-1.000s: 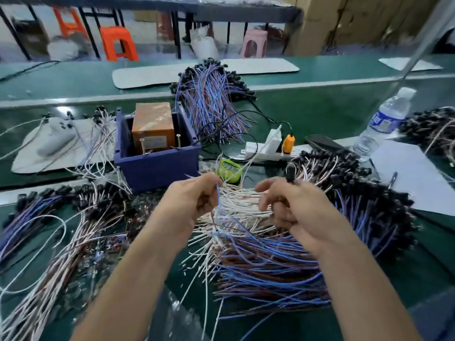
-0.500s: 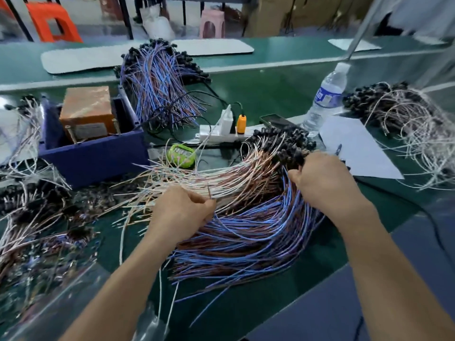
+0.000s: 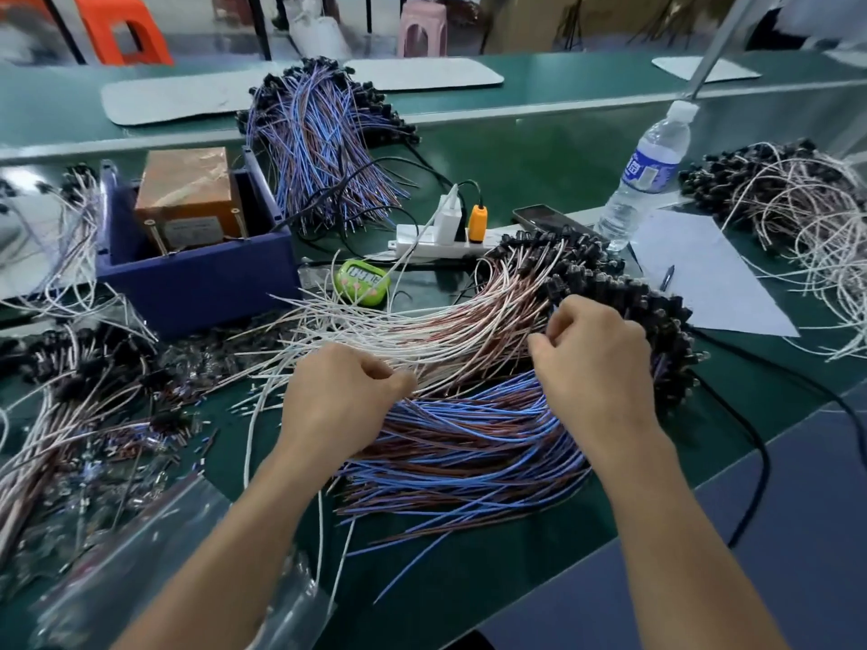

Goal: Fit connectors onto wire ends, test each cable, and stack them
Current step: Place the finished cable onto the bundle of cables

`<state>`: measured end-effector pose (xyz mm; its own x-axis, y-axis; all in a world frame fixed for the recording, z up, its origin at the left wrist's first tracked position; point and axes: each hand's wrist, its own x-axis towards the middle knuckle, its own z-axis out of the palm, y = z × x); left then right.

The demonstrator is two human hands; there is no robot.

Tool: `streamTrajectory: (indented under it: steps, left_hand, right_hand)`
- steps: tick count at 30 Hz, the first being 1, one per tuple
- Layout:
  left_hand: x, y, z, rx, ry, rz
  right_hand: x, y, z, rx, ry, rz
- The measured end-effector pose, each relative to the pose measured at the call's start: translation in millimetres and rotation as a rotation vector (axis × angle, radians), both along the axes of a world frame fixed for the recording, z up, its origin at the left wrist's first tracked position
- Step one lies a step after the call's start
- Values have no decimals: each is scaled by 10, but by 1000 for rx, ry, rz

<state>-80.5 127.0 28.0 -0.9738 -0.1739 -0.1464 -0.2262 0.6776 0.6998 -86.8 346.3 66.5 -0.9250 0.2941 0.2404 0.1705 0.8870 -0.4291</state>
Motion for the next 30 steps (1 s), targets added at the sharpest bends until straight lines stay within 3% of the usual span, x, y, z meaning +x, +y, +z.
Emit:
streamTrajectory:
  steps: [5,11,23,30]
  left_hand:
    - [21,-271,80,284,54,-11]
    - [114,-886,-34,536,147,198]
    - [810,-2213,-93,-33,369,755]
    - [991,-2886,-239,-207,179,934]
  right_hand:
    - [14,-628,-76,-106,-10,264]
    - [-60,-1575,-241,-177,-82,524]
    - [6,-3184,-351,-254,-208,950]
    - [68,-3691,-388,-228,-358,1082]
